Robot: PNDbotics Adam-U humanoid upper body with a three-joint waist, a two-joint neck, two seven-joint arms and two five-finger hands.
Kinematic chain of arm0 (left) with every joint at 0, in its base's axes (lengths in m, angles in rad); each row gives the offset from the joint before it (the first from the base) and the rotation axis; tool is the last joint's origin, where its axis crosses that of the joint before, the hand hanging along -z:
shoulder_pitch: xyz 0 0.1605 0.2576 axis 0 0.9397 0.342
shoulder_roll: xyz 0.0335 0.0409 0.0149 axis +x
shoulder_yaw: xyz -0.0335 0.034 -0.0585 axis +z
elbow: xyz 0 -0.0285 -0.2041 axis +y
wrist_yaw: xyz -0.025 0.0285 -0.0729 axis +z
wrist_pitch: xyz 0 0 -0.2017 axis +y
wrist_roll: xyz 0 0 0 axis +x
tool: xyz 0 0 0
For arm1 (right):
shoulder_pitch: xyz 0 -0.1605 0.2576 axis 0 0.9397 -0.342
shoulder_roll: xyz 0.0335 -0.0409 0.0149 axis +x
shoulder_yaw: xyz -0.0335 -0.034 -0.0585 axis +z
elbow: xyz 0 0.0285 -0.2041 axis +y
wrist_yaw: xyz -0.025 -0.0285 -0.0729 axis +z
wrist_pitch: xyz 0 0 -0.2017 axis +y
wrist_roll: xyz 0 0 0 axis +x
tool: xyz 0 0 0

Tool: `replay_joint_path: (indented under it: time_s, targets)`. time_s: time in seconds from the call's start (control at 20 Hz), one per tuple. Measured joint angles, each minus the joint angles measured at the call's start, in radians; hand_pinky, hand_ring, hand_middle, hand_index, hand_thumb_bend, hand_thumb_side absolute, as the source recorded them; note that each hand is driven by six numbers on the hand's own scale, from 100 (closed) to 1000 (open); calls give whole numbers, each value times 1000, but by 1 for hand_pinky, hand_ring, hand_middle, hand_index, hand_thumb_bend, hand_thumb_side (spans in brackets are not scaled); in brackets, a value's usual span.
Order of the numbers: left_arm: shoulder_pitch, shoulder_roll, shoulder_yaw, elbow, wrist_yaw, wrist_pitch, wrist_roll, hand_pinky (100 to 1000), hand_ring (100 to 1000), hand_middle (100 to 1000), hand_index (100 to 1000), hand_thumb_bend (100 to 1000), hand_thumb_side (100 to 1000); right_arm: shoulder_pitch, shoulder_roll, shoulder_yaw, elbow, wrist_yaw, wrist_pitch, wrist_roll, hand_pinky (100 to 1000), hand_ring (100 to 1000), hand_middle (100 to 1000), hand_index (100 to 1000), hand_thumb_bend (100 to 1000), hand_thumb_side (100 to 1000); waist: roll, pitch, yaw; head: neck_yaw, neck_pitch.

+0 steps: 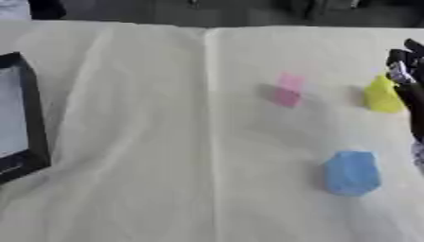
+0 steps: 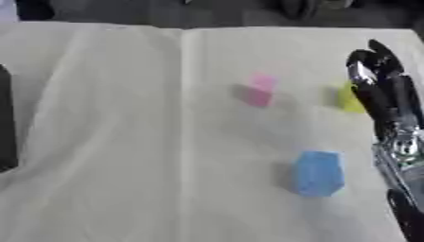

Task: Pick up the objects with one hand, pass them to the other hand, and then place them into the box on the other side of the table.

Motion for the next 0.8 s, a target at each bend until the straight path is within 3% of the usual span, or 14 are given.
replay_joint_path:
  time_s: [0.25, 0.55, 0.8]
  targets:
    - [9, 0, 5, -5, 5, 0, 0, 769, 789, 857, 960, 415, 1000, 6, -12, -5, 0, -7, 2, 10, 876, 943, 835, 959, 100, 642, -7, 0, 3, -10, 19]
    - [16, 0, 5, -11, 10, 0, 1, 769, 789, 856, 960, 412, 1000, 9, -29, -5, 1, -8, 4, 54, 877, 946, 838, 964, 100, 644, -12, -2, 5, -32, 41]
    - [26, 0, 6, -15, 10, -1, 2, 769, 789, 856, 959, 409, 1000, 25, -114, 13, 4, -30, 35, 133, 879, 949, 843, 965, 118, 603, -19, -15, 1, -82, 74]
